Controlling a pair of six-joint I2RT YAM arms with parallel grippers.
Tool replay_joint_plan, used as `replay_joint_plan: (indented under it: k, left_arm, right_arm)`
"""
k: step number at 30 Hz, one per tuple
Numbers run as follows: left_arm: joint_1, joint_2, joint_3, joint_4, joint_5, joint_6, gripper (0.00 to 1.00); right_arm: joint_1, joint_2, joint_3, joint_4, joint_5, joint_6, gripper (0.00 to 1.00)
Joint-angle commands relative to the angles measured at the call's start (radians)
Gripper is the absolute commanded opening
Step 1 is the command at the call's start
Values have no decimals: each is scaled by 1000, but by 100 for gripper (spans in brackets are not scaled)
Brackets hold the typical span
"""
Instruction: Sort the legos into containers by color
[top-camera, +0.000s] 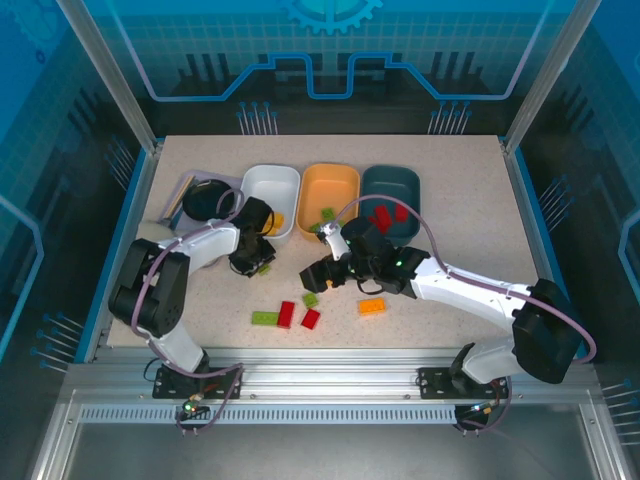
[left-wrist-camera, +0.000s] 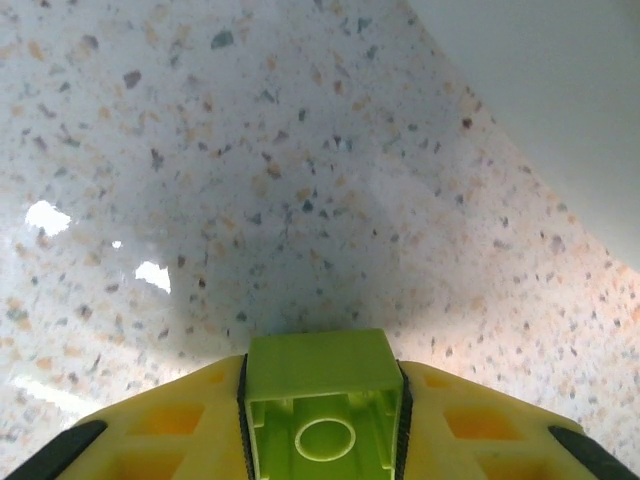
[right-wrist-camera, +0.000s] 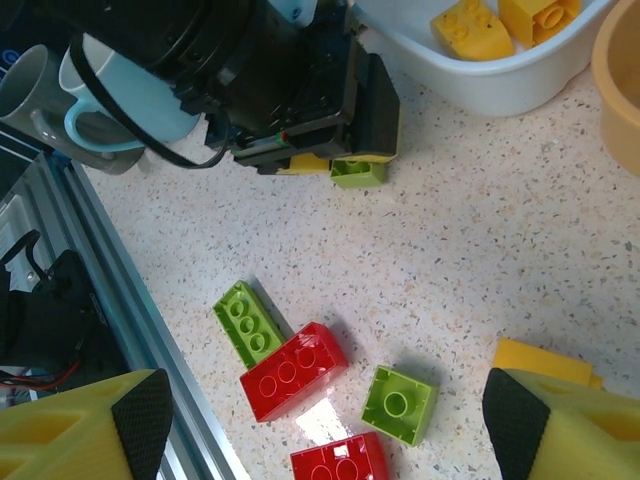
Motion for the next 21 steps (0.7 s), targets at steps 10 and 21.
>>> replay_joint_plan:
  k: [10,21]
  left_arm:
    - [-186,-102,385,-224,-34,162,36]
    - [-191,361,904,-286,-34,297,35]
  right_arm:
    - [-182,-159,68,-27,198,172,84]
    - [-354,-99,100,5,138,323,84]
